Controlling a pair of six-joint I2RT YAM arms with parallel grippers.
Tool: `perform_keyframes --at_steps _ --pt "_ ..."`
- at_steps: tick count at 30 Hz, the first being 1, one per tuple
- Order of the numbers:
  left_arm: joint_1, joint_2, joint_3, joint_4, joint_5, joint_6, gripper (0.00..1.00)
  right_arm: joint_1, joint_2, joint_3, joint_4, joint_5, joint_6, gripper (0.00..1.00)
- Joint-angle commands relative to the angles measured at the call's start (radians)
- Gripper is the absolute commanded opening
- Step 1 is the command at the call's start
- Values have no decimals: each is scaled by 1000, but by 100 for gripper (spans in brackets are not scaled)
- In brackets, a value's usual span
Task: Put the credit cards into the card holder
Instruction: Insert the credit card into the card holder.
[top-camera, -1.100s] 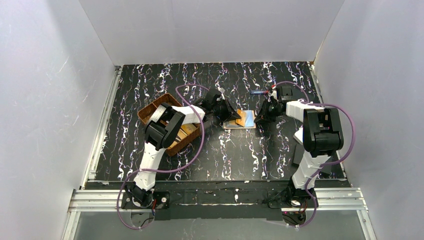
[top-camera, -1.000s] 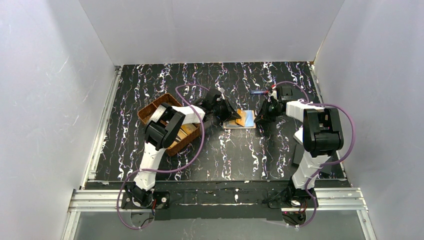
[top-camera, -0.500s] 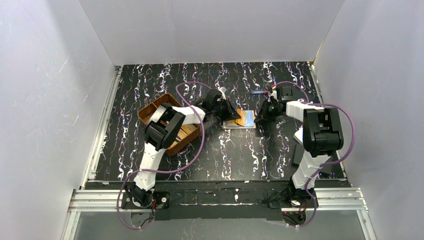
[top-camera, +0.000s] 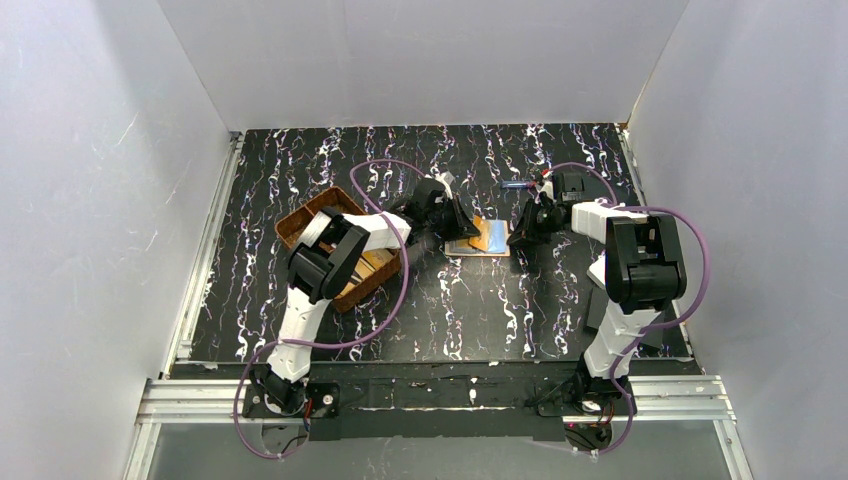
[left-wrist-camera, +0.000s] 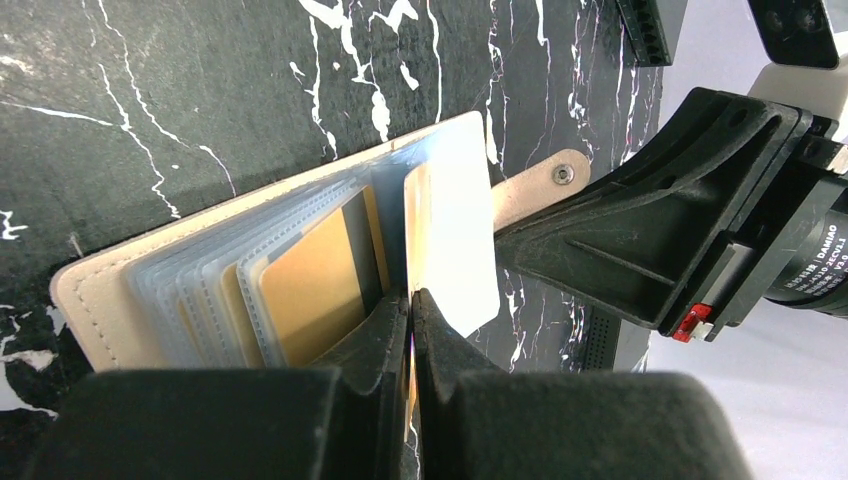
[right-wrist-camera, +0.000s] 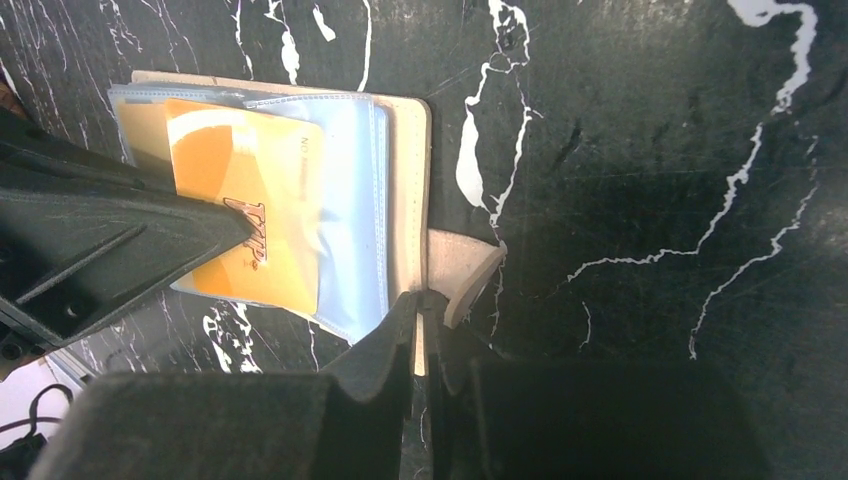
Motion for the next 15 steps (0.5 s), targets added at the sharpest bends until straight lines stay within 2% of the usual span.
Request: perform_keyframes --at_steps 1,3,6,11,15 --pt "4 -62 -24 -77 -98 46 0 28 32 7 -11 -33 -24 17" --pt "4 -61 -16 -85 -89 46 0 36 19 1 3 -34 -27 28" --pt "5 -56 -16 -93 -83 37 0 48 3 0 15 -26 -27 36" --pt "4 -54 -27 -94 -74 27 0 63 -1 -13 29 -24 -24 41" --pt "3 -62 -33 -94 -74 35 0 54 -62 -78 94 -33 30 44"
